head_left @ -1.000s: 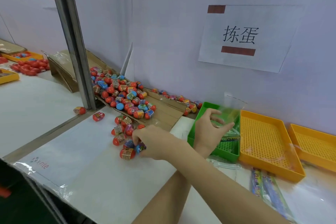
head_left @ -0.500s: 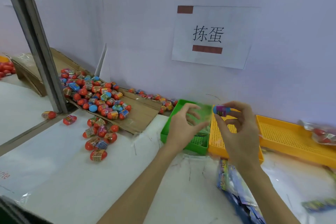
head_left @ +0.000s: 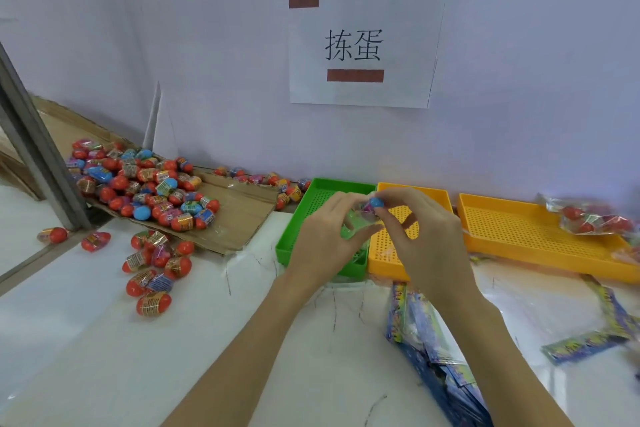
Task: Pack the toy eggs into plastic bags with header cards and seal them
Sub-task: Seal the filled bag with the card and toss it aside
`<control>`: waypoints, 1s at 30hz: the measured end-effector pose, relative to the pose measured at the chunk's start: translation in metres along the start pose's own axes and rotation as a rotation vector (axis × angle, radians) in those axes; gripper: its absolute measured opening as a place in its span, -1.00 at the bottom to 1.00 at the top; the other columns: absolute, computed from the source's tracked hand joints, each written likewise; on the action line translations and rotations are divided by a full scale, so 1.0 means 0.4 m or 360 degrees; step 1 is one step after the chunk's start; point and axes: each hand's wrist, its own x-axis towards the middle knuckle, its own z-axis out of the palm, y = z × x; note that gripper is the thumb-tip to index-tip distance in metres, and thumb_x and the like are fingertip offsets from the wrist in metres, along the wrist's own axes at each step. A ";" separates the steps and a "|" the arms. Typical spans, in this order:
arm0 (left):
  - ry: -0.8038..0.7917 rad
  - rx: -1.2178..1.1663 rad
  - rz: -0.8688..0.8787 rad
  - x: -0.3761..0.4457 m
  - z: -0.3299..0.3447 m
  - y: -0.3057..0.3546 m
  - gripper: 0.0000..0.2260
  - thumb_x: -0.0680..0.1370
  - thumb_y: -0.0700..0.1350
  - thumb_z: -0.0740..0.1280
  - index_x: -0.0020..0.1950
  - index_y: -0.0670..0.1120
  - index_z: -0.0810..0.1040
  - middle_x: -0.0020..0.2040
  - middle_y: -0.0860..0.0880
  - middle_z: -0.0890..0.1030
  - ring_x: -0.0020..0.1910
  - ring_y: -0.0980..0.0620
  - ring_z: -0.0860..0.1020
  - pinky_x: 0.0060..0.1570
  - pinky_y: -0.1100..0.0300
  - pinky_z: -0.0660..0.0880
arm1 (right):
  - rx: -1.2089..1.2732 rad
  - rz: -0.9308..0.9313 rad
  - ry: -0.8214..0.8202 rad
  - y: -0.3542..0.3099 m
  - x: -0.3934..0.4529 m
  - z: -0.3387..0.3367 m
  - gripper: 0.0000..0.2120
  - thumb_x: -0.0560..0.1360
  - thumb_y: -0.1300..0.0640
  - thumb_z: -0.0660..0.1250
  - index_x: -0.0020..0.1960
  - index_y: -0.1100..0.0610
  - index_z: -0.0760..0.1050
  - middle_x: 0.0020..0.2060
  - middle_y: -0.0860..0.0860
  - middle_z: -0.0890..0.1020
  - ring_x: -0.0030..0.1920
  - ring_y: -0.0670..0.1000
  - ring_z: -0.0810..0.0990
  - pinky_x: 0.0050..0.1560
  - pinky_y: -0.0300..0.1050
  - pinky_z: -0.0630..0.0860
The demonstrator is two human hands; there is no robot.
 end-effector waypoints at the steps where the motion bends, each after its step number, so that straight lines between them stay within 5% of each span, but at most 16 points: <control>1: 0.0014 0.0023 0.0015 0.000 0.000 0.002 -0.63 0.57 0.11 0.45 0.26 -0.08 0.62 0.06 0.03 0.65 -0.08 0.08 0.60 -0.09 0.06 0.57 | -0.0023 0.0005 -0.0024 0.003 -0.001 -0.003 -0.83 0.58 0.17 0.43 0.17 0.12 0.65 0.00 -0.03 0.71 -0.10 -0.19 0.55 -0.08 -0.53 0.44; 8: -0.0033 -0.0046 -0.0031 0.002 0.009 0.011 -0.70 0.58 -0.04 0.49 0.26 -0.13 0.63 0.12 -0.01 0.67 0.10 0.05 0.61 0.12 -0.04 0.54 | -0.0154 0.0014 -0.0070 -0.007 -0.008 -0.011 -0.81 0.60 0.06 0.41 0.17 0.10 0.65 0.03 -0.07 0.69 0.11 -0.06 0.51 0.03 -0.35 0.41; 12: -0.0048 -0.0034 -0.0018 0.011 0.012 0.013 -0.74 0.57 -0.14 0.49 0.25 -0.13 0.63 0.30 -0.05 0.56 0.29 0.00 0.52 0.28 -0.03 0.49 | -0.0127 0.0078 -0.0247 -0.008 -0.010 -0.021 -0.71 0.54 -0.02 0.48 0.21 0.03 0.58 0.02 -0.13 0.64 -0.13 -0.09 0.54 -0.14 -0.31 0.47; 15: -0.0103 -0.0092 -0.0045 0.009 0.007 0.012 -0.75 0.57 -0.15 0.48 0.24 -0.08 0.62 0.19 0.06 0.63 0.18 0.21 0.48 0.26 -0.09 0.45 | -0.0110 0.0113 -0.0356 0.000 -0.014 -0.020 -0.68 0.53 -0.01 0.49 0.23 -0.02 0.51 0.05 -0.19 0.63 -0.24 -0.14 0.59 -0.20 -0.44 0.42; 18: -0.0193 -0.0123 -0.0040 0.006 0.006 0.018 -0.67 0.56 -0.11 0.47 0.32 -0.03 0.57 0.18 0.15 0.63 0.15 0.34 0.46 0.29 0.04 0.45 | -0.0092 0.0129 -0.0278 0.013 -0.013 -0.016 -0.78 0.58 0.04 0.44 0.19 0.02 0.50 0.02 -0.14 0.63 -0.23 -0.16 0.60 -0.21 -0.44 0.46; 22: -0.0201 -0.0306 -0.0071 0.018 -0.002 0.029 -0.56 0.52 -0.01 0.55 0.36 -0.01 0.54 0.18 0.13 0.66 0.18 0.22 0.60 0.18 0.28 0.52 | -0.0002 0.0290 -0.0099 0.029 -0.010 -0.014 -0.78 0.59 0.09 0.43 0.23 0.05 0.55 -0.04 -0.07 0.63 -0.16 -0.16 0.62 -0.24 -0.41 0.54; 26: -0.0176 -0.0273 -0.0176 0.022 -0.017 0.021 -0.54 0.48 0.11 0.56 0.32 0.01 0.58 0.12 0.16 0.66 0.10 0.21 0.61 0.07 0.27 0.58 | 0.0327 0.0655 0.0158 0.037 -0.009 -0.018 -0.81 0.56 -0.01 0.46 0.13 0.00 0.55 -0.09 -0.15 0.66 -0.18 -0.16 0.67 -0.30 -0.33 0.58; 30: -0.0138 -0.0344 -0.0245 0.021 -0.025 0.023 -0.57 0.46 0.05 0.59 0.27 -0.01 0.62 0.04 0.17 0.67 -0.04 0.18 0.62 -0.09 0.31 0.57 | 0.0451 0.0757 0.0039 0.054 -0.011 -0.028 -0.82 0.61 -0.08 0.38 0.08 0.02 0.55 -0.13 -0.08 0.70 -0.37 -0.06 0.68 -0.45 -0.24 0.54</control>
